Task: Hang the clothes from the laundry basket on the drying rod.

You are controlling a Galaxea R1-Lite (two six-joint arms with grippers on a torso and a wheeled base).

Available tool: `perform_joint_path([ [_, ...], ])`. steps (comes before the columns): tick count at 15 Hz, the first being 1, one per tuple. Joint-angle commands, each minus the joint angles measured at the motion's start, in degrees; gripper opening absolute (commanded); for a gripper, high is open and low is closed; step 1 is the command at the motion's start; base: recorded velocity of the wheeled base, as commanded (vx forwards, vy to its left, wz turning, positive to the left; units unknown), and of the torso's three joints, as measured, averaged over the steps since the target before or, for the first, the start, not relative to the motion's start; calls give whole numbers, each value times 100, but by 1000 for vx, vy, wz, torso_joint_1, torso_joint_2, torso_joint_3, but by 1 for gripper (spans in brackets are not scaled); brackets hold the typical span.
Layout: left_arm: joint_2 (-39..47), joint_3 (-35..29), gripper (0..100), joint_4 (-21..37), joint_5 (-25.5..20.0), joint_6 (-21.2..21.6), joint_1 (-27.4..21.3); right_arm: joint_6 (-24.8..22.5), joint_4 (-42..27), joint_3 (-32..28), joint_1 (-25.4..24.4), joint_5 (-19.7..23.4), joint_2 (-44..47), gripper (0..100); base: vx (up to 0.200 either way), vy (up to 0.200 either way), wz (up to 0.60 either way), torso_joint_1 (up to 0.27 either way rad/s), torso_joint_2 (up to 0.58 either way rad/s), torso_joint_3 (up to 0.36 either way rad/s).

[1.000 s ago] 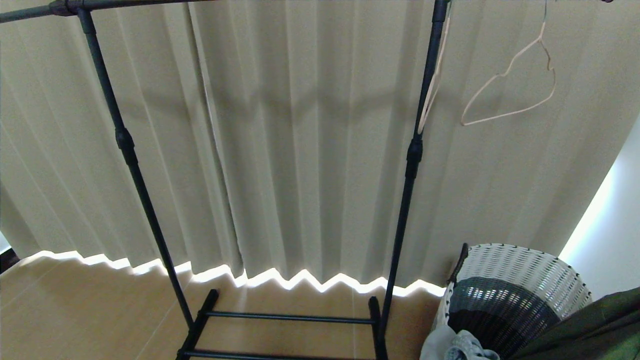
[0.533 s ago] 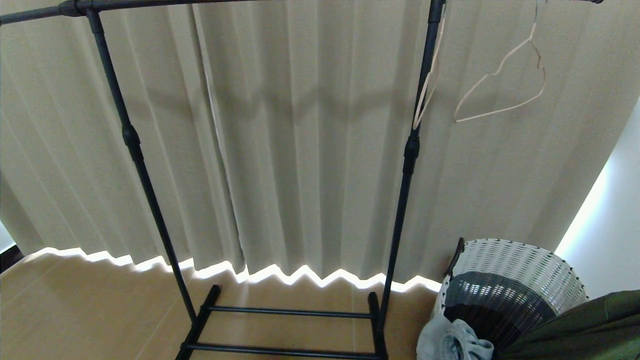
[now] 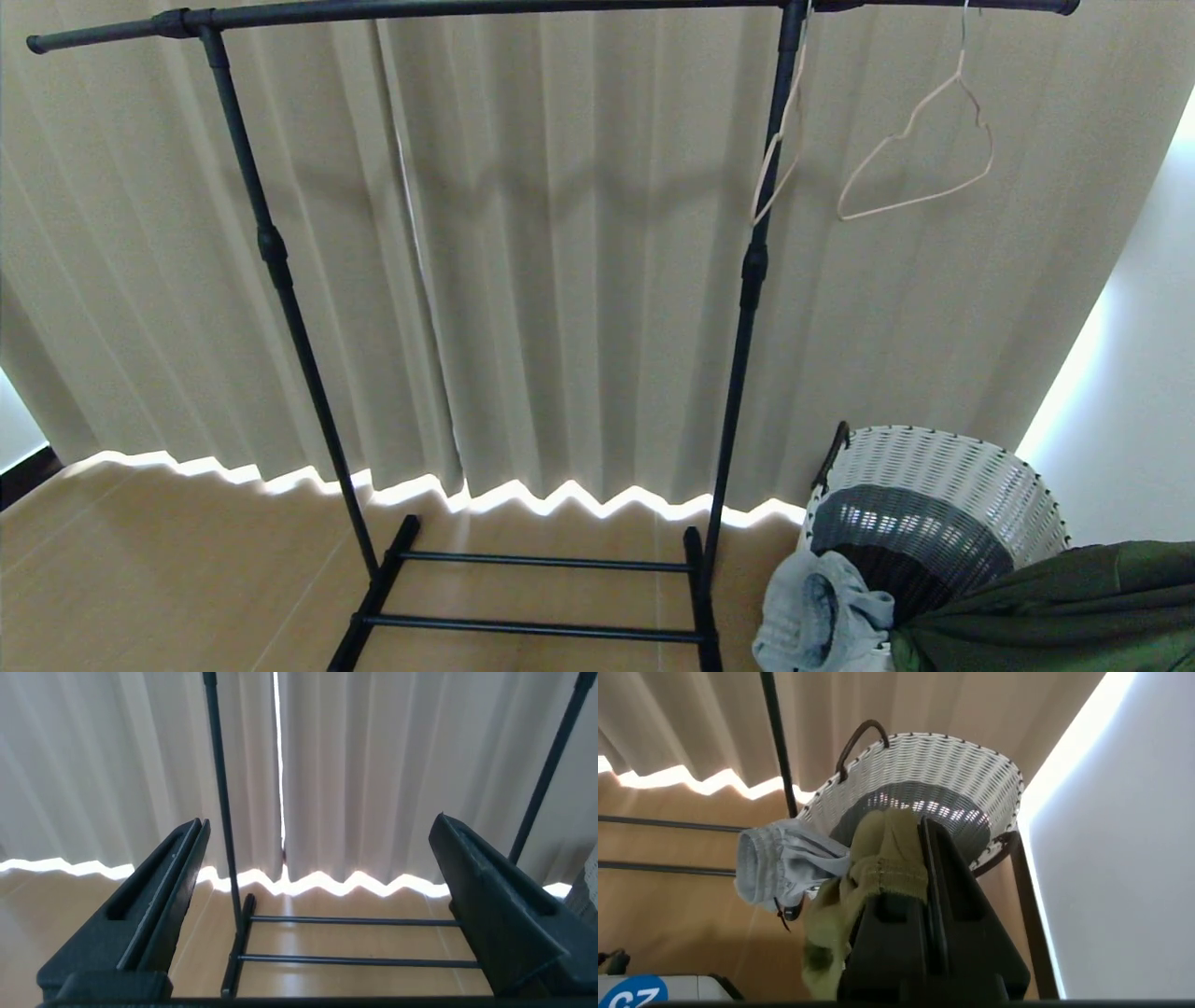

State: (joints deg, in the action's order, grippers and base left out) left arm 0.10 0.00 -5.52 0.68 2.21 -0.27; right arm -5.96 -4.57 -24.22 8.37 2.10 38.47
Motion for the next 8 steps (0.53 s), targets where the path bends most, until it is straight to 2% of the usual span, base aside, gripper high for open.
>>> perform_joint_path([
  [1, -1, 0, 100, -1, 2, -1, 0, -2, 0, 40, -55, 1, 11, 0, 0, 0, 0, 0, 0, 0],
  [3, -1, 0, 100, -1, 2, -1, 0, -2, -9, 49, -90, 1, 2, 0, 0, 0, 0, 0, 0, 0],
  [8, -1, 0, 100, -1, 2, -1, 0, -2, -9, 76, -90, 1, 2, 0, 0, 200, 0, 3, 0, 2],
])
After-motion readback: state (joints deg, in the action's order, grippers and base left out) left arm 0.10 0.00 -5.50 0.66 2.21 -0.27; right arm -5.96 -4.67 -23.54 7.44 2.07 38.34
